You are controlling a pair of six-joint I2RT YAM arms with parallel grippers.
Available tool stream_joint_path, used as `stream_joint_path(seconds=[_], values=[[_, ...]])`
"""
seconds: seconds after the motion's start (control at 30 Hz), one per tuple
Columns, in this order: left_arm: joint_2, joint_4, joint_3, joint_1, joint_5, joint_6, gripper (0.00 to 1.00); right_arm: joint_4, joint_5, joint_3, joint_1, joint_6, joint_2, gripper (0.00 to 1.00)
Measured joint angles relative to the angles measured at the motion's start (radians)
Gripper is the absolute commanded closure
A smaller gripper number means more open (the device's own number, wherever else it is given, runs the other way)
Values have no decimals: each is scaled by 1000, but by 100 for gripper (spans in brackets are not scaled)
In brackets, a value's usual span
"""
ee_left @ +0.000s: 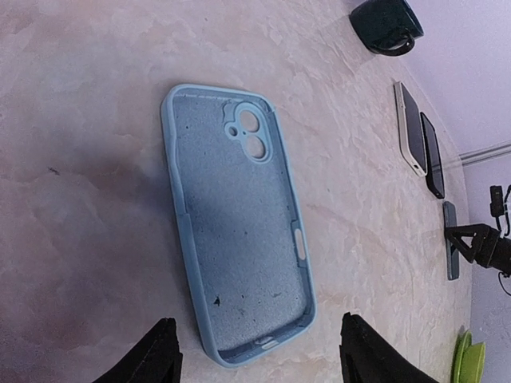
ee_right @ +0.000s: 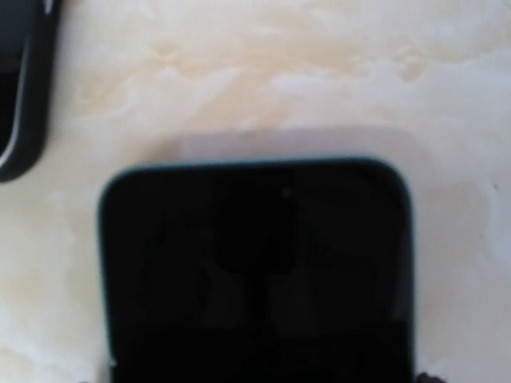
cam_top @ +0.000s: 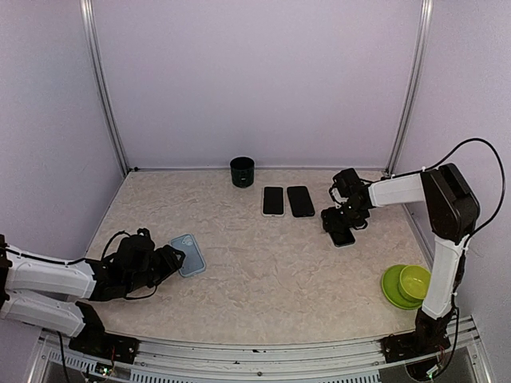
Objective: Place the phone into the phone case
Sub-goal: Pick up the phone at the corner of the board.
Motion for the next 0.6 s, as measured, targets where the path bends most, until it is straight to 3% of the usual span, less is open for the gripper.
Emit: stream_joint_path(seconds=[0.33,0.6], values=[[18,1,0,0,3,0,33,-8,-3,20,4,-14,13,32],[18,1,0,0,6,0,33,-10,21,21,17,-21,10,33]])
